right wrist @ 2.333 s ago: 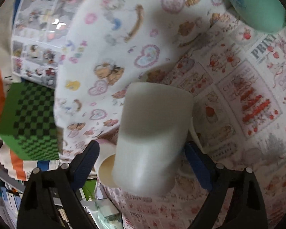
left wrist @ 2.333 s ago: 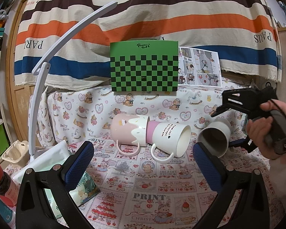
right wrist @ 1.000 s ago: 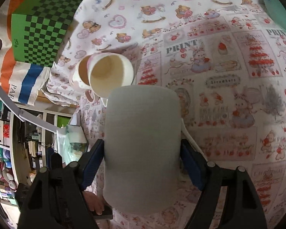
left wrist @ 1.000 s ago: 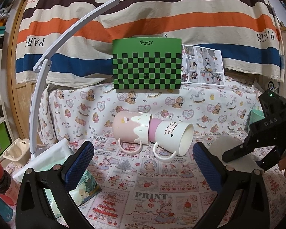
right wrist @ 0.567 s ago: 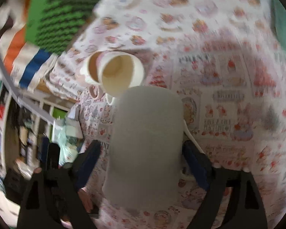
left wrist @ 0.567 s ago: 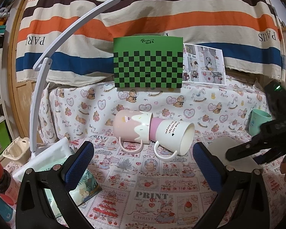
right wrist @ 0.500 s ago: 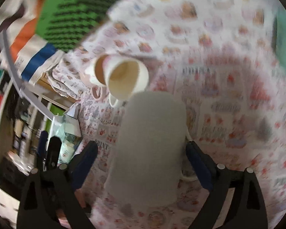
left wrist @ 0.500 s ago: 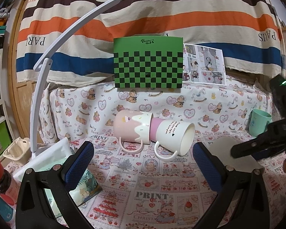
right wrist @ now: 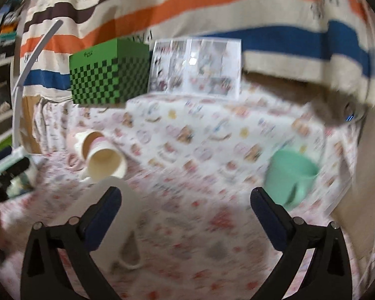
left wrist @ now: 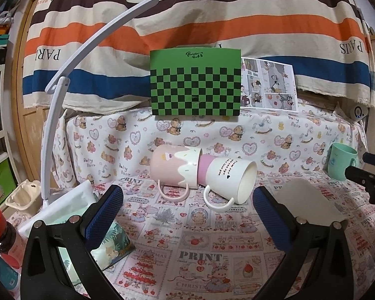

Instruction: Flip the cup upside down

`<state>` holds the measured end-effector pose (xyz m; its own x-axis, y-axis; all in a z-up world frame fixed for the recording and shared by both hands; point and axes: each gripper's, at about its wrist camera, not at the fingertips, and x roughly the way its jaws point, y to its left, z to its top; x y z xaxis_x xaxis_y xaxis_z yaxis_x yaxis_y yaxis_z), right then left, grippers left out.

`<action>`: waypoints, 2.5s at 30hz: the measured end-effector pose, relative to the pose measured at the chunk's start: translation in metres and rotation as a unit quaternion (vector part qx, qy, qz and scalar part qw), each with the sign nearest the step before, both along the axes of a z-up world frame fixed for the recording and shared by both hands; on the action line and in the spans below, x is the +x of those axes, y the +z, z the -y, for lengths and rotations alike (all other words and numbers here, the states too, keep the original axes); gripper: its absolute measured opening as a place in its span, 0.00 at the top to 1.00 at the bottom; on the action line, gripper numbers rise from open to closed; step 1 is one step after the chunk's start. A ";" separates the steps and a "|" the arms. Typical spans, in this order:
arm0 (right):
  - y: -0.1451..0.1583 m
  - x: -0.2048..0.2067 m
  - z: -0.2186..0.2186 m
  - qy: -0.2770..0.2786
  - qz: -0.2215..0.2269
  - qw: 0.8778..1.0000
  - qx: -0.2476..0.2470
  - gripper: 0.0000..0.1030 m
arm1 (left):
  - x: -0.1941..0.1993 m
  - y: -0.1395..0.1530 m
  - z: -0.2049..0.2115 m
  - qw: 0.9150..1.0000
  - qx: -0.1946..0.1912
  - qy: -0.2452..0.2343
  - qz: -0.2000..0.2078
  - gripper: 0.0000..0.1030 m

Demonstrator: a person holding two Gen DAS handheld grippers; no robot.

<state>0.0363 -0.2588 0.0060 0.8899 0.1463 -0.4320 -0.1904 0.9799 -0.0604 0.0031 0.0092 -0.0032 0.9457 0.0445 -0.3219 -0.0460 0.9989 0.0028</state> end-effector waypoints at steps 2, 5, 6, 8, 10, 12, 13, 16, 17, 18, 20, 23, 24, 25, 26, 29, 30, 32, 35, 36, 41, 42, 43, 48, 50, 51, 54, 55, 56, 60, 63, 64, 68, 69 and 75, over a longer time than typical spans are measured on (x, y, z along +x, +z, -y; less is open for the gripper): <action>0.001 -0.001 0.004 0.003 0.013 1.000 0.000 0.00 | 0.000 0.000 0.000 1.000 0.000 0.000 0.001 0.00; 0.002 -0.006 0.007 0.003 0.037 0.999 -0.001 0.00 | 0.000 0.000 0.000 1.000 -0.002 -0.002 0.000 0.00; 0.001 -0.007 0.008 -0.001 0.046 0.999 -0.006 0.00 | 0.000 0.000 0.000 1.000 0.002 0.008 0.000 0.00; -0.002 -0.009 0.007 -0.005 0.054 0.998 -0.015 0.00 | -0.001 0.000 0.001 1.000 0.003 0.010 0.004 0.00; -0.004 -0.009 0.008 -0.005 0.057 0.998 -0.018 0.00 | -0.002 0.001 0.002 1.000 0.006 0.011 0.005 0.00; -0.004 -0.012 0.009 -0.002 0.063 0.998 -0.012 0.00 | 0.001 0.000 0.004 1.000 0.012 0.015 -0.003 0.00; -0.003 -0.012 0.010 -0.002 0.066 0.998 -0.008 0.00 | 0.004 -0.001 0.006 1.000 0.013 0.018 -0.010 0.00; -0.003 -0.012 0.015 -0.008 0.064 0.998 0.005 0.00 | 0.006 0.004 0.013 1.000 0.001 0.005 -0.020 0.00; -0.003 -0.011 0.018 -0.012 0.062 0.998 0.011 0.00 | 0.007 0.008 0.016 1.000 -0.003 -0.004 -0.022 0.00; -0.004 -0.011 0.021 -0.018 0.060 0.998 0.016 0.00 | 0.008 0.014 0.021 1.000 -0.005 -0.013 -0.026 0.00; -0.004 -0.010 0.025 -0.028 0.058 0.998 0.027 0.00 | 0.012 0.029 0.032 0.999 -0.006 -0.034 -0.034 0.00; -0.004 -0.008 0.033 -0.051 0.053 0.996 0.041 0.00 | 0.025 0.053 0.049 0.997 -0.013 -0.048 -0.054 0.00; -0.004 -0.009 0.034 -0.060 0.055 0.996 0.043 0.00 | 0.033 0.059 0.054 0.996 -0.019 -0.040 -0.072 0.00; -0.004 -0.010 0.035 -0.062 0.057 0.995 0.045 0.00 | 0.042 0.063 0.058 0.995 -0.027 -0.035 -0.090 0.00; -0.004 -0.010 0.035 -0.061 0.058 0.995 0.045 0.00 | 0.053 0.065 0.062 0.992 -0.039 -0.037 -0.115 0.00; -0.003 -0.010 0.033 -0.059 0.059 0.996 0.039 0.00 | 0.084 0.059 0.079 0.978 -0.043 -0.044 -0.198 0.00; -0.003 -0.010 0.033 -0.058 0.059 0.996 0.038 0.00 | 0.095 0.054 0.086 0.971 -0.038 -0.045 -0.230 0.00; -0.003 -0.009 0.034 -0.063 0.058 0.996 0.039 0.00 | 0.111 0.041 0.098 0.958 -0.031 -0.051 -0.281 0.00; -0.004 -0.007 0.035 -0.081 0.055 0.995 0.038 0.00 | 0.125 0.024 0.109 0.945 -0.046 -0.070 -0.317 0.00; -0.004 -0.007 0.036 -0.085 0.055 0.994 0.037 0.00 | 0.129 0.020 0.110 0.943 -0.052 -0.068 -0.322 0.00; -0.004 -0.008 0.037 -0.096 0.056 0.993 0.035 0.00 | 0.146 0.000 0.121 0.912 -0.092 -0.095 -0.388 0.00; -0.004 -0.008 0.037 -0.098 0.055 0.993 0.035 0.00 | 0.148 -0.005 0.124 0.905 -0.096 -0.100 -0.402 0.00; -0.004 -0.007 0.037 -0.102 0.054 0.993 0.034 0.00 | 0.151 -0.008 0.125 0.901 -0.099 -0.101 -0.410 0.00; -0.005 -0.007 0.042 -0.120 0.051 0.991 0.040 0.00 | 0.157 -0.023 0.131 0.892 -0.092 -0.100 -0.431 0.03; -0.005 -0.005 0.043 -0.121 0.047 0.991 0.043 0.00 | 0.158 -0.028 0.132 0.887 -0.100 -0.102 -0.439 0.06; -0.005 -0.005 0.043 -0.121 0.044 0.991 0.043 0.00 | 0.159 -0.031 0.132 0.885 -0.105 -0.103 -0.441 0.06; -0.006 -0.004 0.043 -0.121 0.042 0.991 0.044 0.00 | 0.162 -0.041 0.133 0.872 -0.121 -0.110 -0.461 0.15; -0.006 -0.004 0.043 -0.120 0.042 0.991 0.044 0.00 | 0.162 -0.043 0.133 0.867 -0.127 -0.114 -0.469 0.25; -0.006 -0.004 0.043 -0.120 0.042 0.991 0.043 0.00 | 0.162 -0.043 0.133 0.864 -0.135 -0.119 -0.471 0.25; -0.005 -0.005 0.042 -0.118 0.044 0.991 0.040 0.00 | 0.157 -0.033 0.125 0.864 -0.156 -0.128 -0.462 0.26; -0.006 -0.005 0.042 -0.117 0.044 0.991 0.040 0.00 | 0.140 -0.008 0.121 0.893 -0.131 -0.129 -0.411 0.26; -0.006 -0.004 0.042 -0.117 0.044 0.991 0.040 0.00 | 0.134 0.001 0.120 0.902 -0.120 -0.132 -0.394 0.26; -0.005 -0.004 0.042 -0.117 0.044 0.991 0.040 0.00 | 0.114 0.030 0.111 0.915 -0.108 -0.147 -0.359 0.26; -0.005 -0.004 0.042 -0.117 0.044 0.991 0.040 0.00 | 0.111 0.036 0.110 0.920 -0.104 -0.145 -0.348 0.26; -0.005 -0.005 0.040 -0.117 0.047 0.991 0.036 0.00 | 0.094 0.059 0.105 0.952 -0.037 -0.125 -0.276 0.26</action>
<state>0.0311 -0.2991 0.0008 0.9390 -0.0410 -0.3415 0.0453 0.9990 0.0047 0.0970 -0.0958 0.0561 0.6101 -0.2012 -0.7664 0.1808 0.9770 -0.1126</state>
